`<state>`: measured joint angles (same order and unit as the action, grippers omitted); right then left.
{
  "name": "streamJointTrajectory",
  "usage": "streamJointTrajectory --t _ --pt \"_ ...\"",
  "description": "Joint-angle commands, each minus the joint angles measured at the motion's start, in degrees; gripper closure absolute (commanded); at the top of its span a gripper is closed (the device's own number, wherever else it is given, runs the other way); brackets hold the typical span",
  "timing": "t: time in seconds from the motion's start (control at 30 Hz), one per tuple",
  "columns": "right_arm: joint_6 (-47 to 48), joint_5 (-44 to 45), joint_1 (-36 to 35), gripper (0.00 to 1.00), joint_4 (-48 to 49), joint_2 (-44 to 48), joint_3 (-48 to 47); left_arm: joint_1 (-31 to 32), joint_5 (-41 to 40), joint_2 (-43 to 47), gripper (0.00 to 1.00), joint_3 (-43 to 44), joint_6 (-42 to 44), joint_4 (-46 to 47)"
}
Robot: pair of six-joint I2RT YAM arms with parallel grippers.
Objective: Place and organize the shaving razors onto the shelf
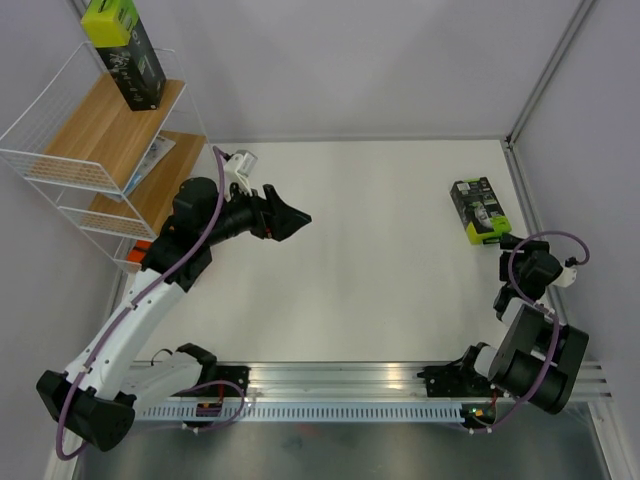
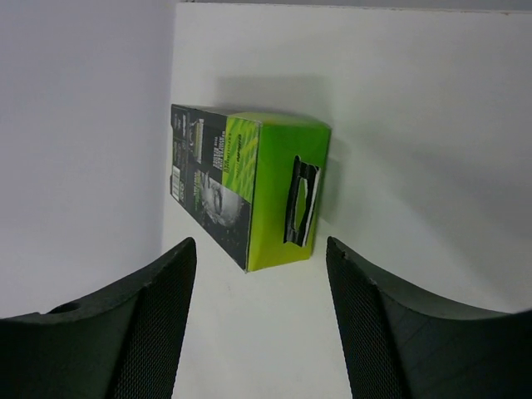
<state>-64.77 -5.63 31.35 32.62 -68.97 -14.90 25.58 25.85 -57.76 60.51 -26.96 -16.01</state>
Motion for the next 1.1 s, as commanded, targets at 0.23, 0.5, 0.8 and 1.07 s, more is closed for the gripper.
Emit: streamJointTrajectory --t 0.23,0.5,0.8,1.07 --pt "-7.5 -1.4 0.4 0.32 17.6 -10.3 4.5 0.3 0.1 -1.6 0.08 -0.4 -0.2 2.8" --pt "-13.3 -5.7 0.4 0.39 39.0 -26.5 6.3 0.3 -0.2 -1.0 0.08 -1.4 0.0 3.3" --pt "-13.0 -6.9 0.4 0.48 47.4 -34.0 5.1 0.3 -0.5 -1.1 0.08 -1.8 0.6 3.4" --pt "-11.3 -8.0 0.8 0.49 50.3 -38.0 3.8 0.3 0.0 -1.0 0.08 -2.6 1.4 3.5"
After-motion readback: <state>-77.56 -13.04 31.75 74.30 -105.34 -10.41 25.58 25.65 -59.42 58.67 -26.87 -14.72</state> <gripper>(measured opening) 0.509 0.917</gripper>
